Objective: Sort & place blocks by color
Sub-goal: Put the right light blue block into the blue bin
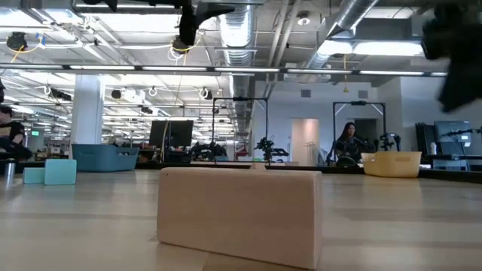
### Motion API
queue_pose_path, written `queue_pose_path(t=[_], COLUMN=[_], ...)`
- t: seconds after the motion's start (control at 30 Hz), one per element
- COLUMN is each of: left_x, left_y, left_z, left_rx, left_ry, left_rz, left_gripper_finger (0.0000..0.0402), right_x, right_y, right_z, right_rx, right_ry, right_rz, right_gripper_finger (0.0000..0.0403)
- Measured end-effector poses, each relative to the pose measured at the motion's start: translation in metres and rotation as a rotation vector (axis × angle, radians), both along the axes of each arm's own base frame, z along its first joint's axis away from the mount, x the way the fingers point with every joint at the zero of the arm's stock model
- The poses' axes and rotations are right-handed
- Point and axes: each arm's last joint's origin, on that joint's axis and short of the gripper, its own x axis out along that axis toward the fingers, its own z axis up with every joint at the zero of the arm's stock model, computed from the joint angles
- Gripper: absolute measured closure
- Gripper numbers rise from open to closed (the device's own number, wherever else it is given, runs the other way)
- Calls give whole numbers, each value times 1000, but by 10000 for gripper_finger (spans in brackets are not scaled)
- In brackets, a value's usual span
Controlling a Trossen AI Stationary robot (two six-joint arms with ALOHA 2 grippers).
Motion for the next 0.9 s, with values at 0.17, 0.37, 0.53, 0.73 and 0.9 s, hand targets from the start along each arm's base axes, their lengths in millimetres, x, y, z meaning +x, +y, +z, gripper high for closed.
queue_pose_path(t=[0.17, 0.37, 0.53, 0.73, 0.9], left_x=[0, -5, -10, -9, -5], left_y=[-27, -55, -72, -92, -97], left_z=[0, -15, -33, -43, -48], left_rx=[-21, -128, -258, -305, -347], left_ry=[5, 128, 215, 236, 236], left_rz=[-2, 206, 316, 291, 280], left_gripper_finger=[162, 162, 162, 162, 162], right_x=[-7, -8, -6, -8, -3], right_y=[4, 6, 14, 21, 24], right_z=[-16, -34, -45, -55, -66], right_rx=[29, 34, 82, 36, -1], right_ry=[246, 483, 633, 773, 795], right_rz=[19, -95, -35, 141, 251], right_gripper_finger=[288, 285, 254, 186, 144])
